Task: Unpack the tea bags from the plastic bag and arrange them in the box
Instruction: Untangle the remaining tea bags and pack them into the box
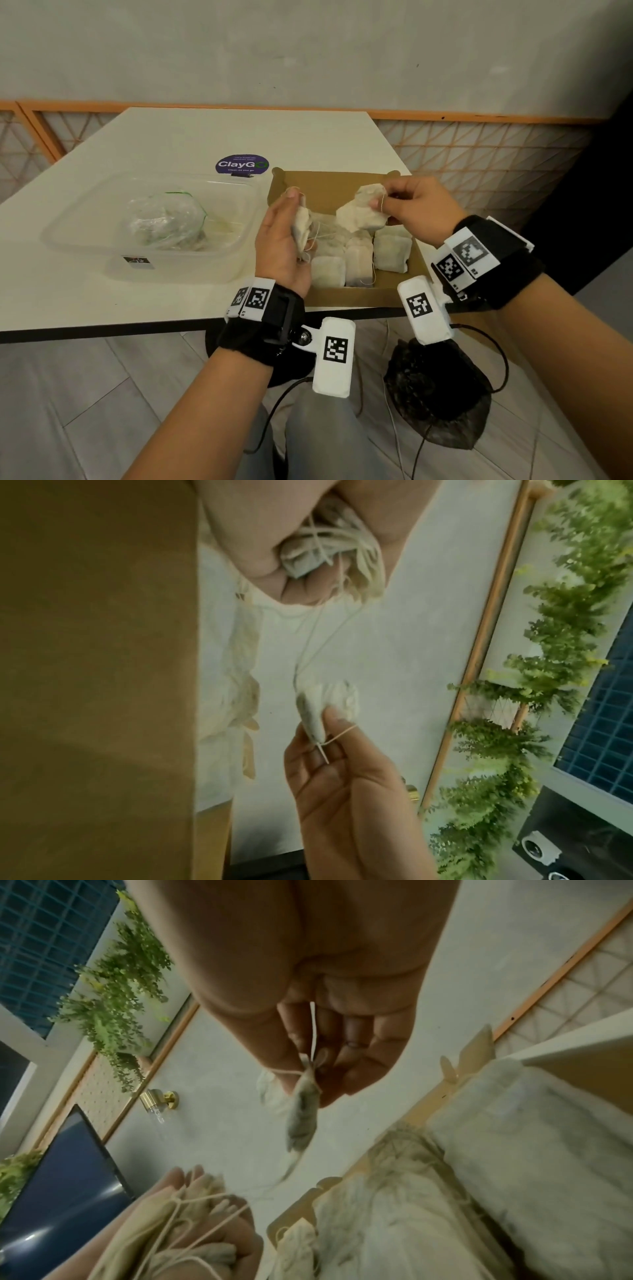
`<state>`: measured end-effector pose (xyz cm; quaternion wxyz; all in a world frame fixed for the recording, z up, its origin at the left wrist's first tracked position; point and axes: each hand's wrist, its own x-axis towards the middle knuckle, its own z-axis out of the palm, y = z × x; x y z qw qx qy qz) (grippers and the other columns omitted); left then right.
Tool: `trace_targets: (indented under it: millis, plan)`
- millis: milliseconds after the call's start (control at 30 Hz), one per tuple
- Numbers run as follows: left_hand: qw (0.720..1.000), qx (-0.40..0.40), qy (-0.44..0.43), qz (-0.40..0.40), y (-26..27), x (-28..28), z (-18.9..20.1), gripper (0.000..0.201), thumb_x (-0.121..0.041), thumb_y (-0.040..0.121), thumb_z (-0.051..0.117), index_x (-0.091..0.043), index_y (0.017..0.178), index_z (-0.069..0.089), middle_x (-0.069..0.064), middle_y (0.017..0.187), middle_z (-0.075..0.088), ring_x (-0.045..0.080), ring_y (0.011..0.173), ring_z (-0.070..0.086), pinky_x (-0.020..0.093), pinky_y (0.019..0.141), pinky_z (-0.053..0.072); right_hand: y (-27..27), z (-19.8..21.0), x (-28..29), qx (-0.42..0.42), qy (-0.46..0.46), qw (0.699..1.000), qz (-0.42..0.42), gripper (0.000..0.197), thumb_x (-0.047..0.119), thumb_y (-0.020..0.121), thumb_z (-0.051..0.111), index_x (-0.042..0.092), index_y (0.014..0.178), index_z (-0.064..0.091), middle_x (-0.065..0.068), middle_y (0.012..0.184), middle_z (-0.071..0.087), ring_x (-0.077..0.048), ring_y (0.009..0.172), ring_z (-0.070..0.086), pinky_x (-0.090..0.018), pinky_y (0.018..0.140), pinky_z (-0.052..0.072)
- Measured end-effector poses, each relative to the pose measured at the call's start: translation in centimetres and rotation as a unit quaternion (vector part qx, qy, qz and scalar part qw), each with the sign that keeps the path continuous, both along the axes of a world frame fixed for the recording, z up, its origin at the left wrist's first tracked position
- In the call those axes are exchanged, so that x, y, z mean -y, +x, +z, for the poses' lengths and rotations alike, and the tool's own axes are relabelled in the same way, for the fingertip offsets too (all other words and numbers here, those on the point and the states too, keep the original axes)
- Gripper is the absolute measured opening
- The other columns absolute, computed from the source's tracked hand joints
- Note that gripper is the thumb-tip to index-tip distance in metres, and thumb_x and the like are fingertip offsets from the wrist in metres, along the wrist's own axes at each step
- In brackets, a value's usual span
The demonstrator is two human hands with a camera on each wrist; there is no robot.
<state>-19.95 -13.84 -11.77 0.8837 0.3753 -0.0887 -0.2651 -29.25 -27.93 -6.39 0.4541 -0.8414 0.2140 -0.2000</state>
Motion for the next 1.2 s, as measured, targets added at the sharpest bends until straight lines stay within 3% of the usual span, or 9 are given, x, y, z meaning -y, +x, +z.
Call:
trace_targets:
  millis: [100, 200, 300, 367, 533, 800, 967, 1100, 1200]
  plan:
    - [0.999, 0.034, 0.028, 0.026, 0.0, 0.4, -0.5, 0.004, -0.023, 0.082, 0.070, -0.024, 0.084, 0.067, -0.001, 0.085, 0.057, 0.012, 0.068, 0.054, 0.021, 0.054, 0.043, -0.2, -0.1, 0.0, 0.004, 0.045, 0.999, 0.018, 0.016, 0.004, 0.088, 0.058, 0.015, 0.080, 0.066, -0.024, 0.094, 0.065, -0.030, 0.083, 0.066, -0.038, 0.083, 0.056]
    - [0.991, 0.096, 0.092, -0.026, -0.8, 0.8, -0.2, 0.005, -0.019, 0.081, 0.072, -0.024, 0.081, 0.071, 0.003, 0.099, 0.064, 0.019, 0.084, 0.061, 0.028, 0.068, 0.050, -0.3, -0.1, -0.6, -0.002, 0.091, 0.994, 0.066, 0.011, 0.000, 0.088, 0.056, 0.000, 0.093, 0.065, -0.019, 0.091, 0.064, -0.017, 0.075, 0.064, -0.023, 0.072, 0.056]
    - [0.972, 0.133, 0.178, -0.072, -1.3, 1.0, 0.2, 0.018, -0.023, 0.085, 0.068, -0.015, 0.100, 0.070, 0.005, 0.090, 0.063, 0.010, 0.061, 0.055, 0.013, 0.042, 0.040, -0.4, 0.2, -0.7, -0.013, 0.091, 0.991, 0.096, 0.018, -0.002, 0.088, 0.055, -0.008, 0.103, 0.063, -0.025, 0.099, 0.065, -0.026, 0.086, 0.064, -0.029, 0.079, 0.055]
    - [0.970, 0.128, 0.187, -0.084, -1.2, 1.1, 0.1, 0.021, -0.022, 0.087, 0.066, -0.010, 0.104, 0.069, 0.006, 0.090, 0.063, 0.010, 0.062, 0.054, 0.010, 0.040, 0.037, -0.5, 0.5, -0.6, -0.004, 0.097, 0.991, 0.096, 0.015, -0.002, 0.088, 0.054, -0.003, 0.099, 0.065, -0.021, 0.098, 0.067, -0.023, 0.084, 0.066, -0.027, 0.077, 0.056]
    - [0.971, 0.118, 0.172, -0.114, -1.0, 1.3, 0.0, 0.003, -0.014, 0.085, 0.067, -0.015, 0.082, 0.068, 0.007, 0.103, 0.065, 0.018, 0.090, 0.062, 0.026, 0.075, 0.051, -0.6, 0.9, -0.2, 0.054, 0.154, 0.985, 0.062, 0.016, 0.001, 0.090, 0.052, 0.009, 0.084, 0.065, -0.005, 0.082, 0.066, -0.008, 0.069, 0.067, -0.022, 0.068, 0.057]
    - [0.967, 0.123, 0.171, -0.141, -1.0, 1.1, 0.0, 0.007, -0.017, 0.084, 0.068, -0.011, 0.082, 0.066, 0.000, 0.076, 0.067, 0.006, 0.059, 0.060, 0.015, 0.049, 0.045, -0.8, 0.9, -0.1, 0.122, 0.250, 0.959, 0.049, 0.016, 0.002, 0.092, 0.047, 0.004, 0.090, 0.063, -0.010, 0.091, 0.065, -0.015, 0.077, 0.068, -0.027, 0.071, 0.058]
    - [0.984, 0.084, 0.123, -0.095, -0.9, 1.0, 0.2, 0.003, -0.011, 0.086, 0.065, -0.010, 0.084, 0.067, 0.010, 0.089, 0.069, 0.022, 0.084, 0.064, 0.036, 0.082, 0.052, -0.8, 0.2, 0.0, 0.048, 0.175, 0.982, 0.050, 0.014, 0.004, 0.091, 0.052, 0.008, 0.090, 0.066, -0.005, 0.088, 0.068, -0.015, 0.080, 0.066, -0.027, 0.075, 0.057]
    - [0.985, 0.082, 0.121, -0.087, -1.0, 0.8, 0.3, 0.015, -0.006, 0.087, 0.062, -0.011, 0.072, 0.061, 0.000, 0.063, 0.065, 0.012, 0.055, 0.061, 0.020, 0.049, 0.048, -1.4, -0.3, 0.4, -0.037, -0.015, 0.998, 0.042, 0.015, 0.015, 0.089, 0.058, 0.004, 0.086, 0.068, -0.021, 0.099, 0.064, -0.035, 0.089, 0.061, -0.043, 0.090, 0.049]
    - [0.975, 0.113, 0.166, -0.100, -1.1, 0.9, 0.3, 0.021, -0.003, 0.086, 0.060, -0.011, 0.067, 0.059, 0.001, 0.056, 0.058, 0.009, 0.042, 0.050, 0.014, 0.036, 0.033, -1.9, 0.5, -0.2, -0.061, -0.055, 0.994, 0.079, 0.015, 0.009, 0.087, 0.058, 0.017, 0.079, 0.067, 0.000, 0.113, 0.059, -0.017, 0.102, 0.056, -0.027, 0.094, 0.041]
